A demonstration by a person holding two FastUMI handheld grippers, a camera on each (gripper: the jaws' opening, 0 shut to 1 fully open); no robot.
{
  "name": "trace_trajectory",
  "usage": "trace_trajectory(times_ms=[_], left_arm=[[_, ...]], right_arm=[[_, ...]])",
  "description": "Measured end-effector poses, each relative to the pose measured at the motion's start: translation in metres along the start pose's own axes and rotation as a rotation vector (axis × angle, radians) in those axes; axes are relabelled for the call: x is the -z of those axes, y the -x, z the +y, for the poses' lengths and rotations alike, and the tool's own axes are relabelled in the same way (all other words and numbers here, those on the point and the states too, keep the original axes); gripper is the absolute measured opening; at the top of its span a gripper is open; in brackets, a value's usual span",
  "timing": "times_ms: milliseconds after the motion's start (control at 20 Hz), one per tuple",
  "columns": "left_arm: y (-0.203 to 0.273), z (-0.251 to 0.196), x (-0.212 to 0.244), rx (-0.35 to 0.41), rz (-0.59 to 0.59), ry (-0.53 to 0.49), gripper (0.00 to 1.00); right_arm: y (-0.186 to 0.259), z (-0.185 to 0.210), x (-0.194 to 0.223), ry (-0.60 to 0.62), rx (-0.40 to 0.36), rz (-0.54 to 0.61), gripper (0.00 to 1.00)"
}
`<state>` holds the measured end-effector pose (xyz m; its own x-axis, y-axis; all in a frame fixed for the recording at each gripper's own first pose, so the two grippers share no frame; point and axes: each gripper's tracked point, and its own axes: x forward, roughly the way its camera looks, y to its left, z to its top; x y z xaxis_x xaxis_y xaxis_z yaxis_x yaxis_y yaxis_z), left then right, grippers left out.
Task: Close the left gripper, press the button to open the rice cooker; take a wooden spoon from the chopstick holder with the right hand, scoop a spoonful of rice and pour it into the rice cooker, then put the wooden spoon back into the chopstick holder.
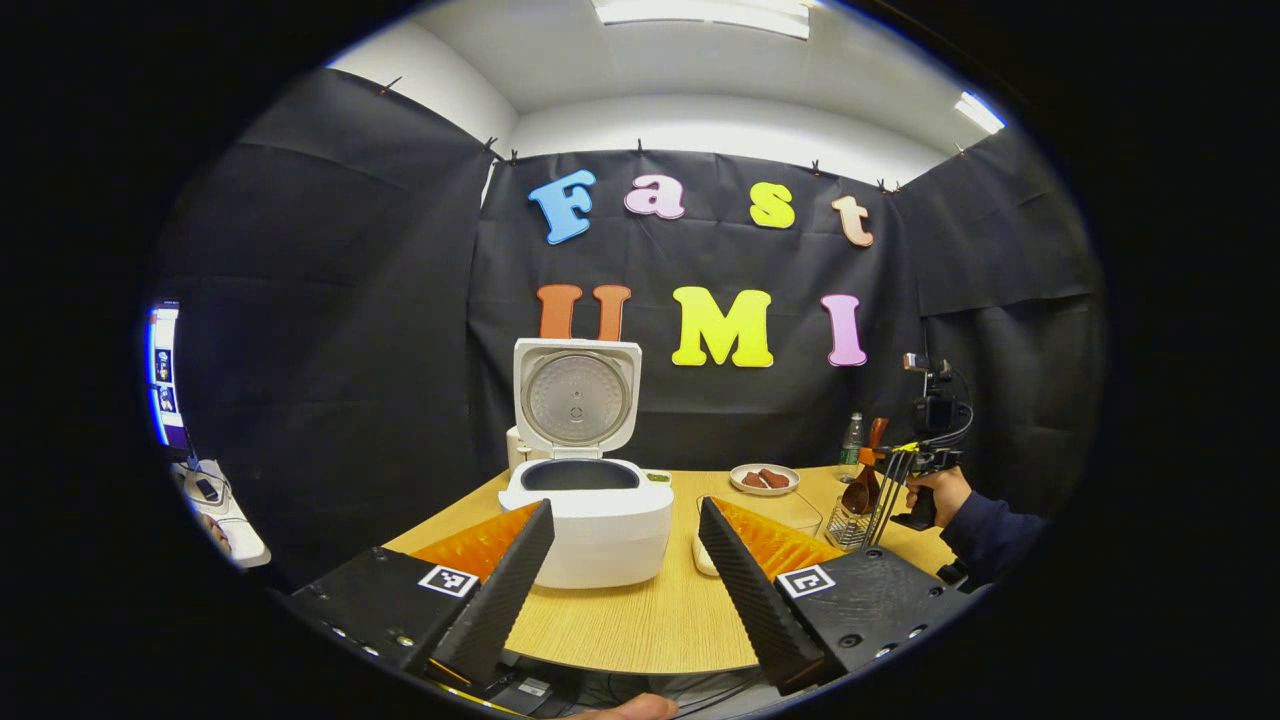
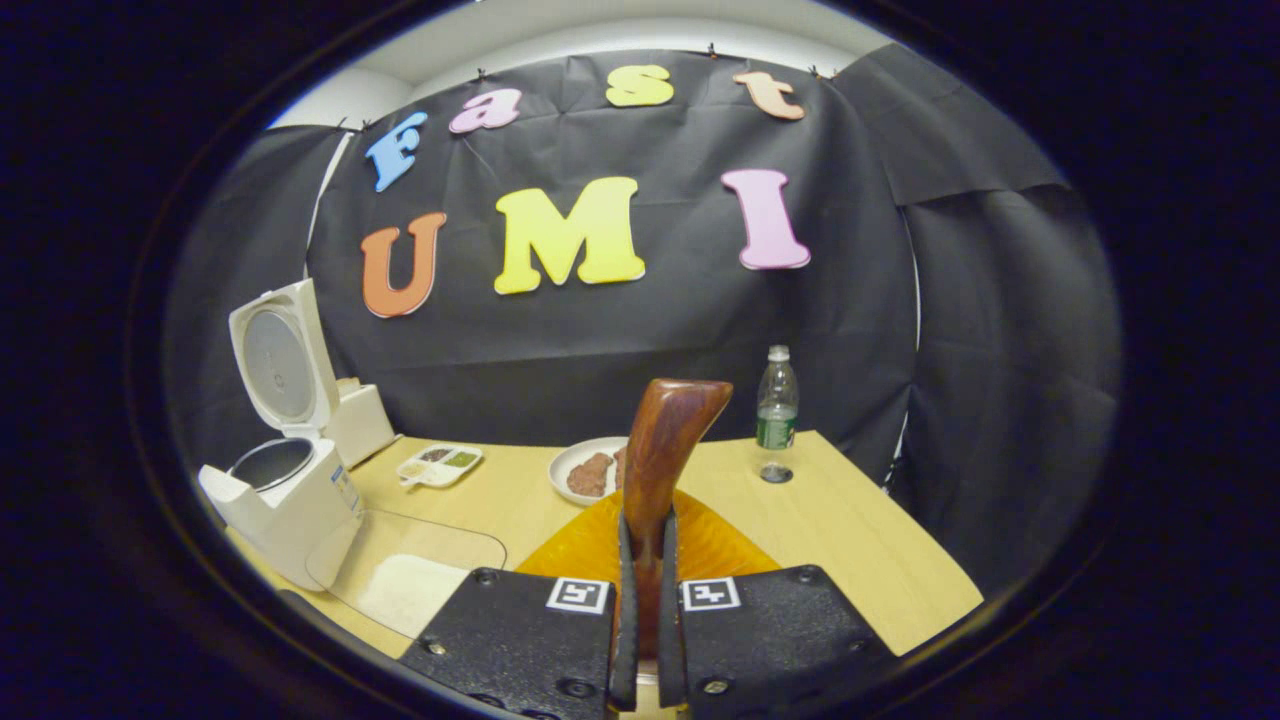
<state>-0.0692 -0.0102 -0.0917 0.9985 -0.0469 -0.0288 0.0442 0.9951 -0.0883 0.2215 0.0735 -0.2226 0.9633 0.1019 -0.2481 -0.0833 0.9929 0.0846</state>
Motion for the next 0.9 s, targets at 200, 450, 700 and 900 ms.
trace_trajectory(times_ms=[200,450,700,900], left_arm=[[0.005,0.008,-0.001,-0.013,-0.005,-0.004,0.93],[0.009,0.012,0.0,-0.015,-0.009,0.0,0.93],[0.009,0.016,0.007,-0.019,0.003,-0.02,0.93],[0.006,0.022,0.011,-0.028,0.016,-0.016,0.93]], right_arm=[[0.028,0.032,-0.036,0.014,-0.031,-0.074,0.13],[0.045,0.094,-0.048,0.024,-0.126,-0.108,0.13],[0.031,0.142,-0.028,0.058,-0.148,-0.098,0.13],[0.002,0.163,0.009,0.085,-0.112,-0.079,0.13]])
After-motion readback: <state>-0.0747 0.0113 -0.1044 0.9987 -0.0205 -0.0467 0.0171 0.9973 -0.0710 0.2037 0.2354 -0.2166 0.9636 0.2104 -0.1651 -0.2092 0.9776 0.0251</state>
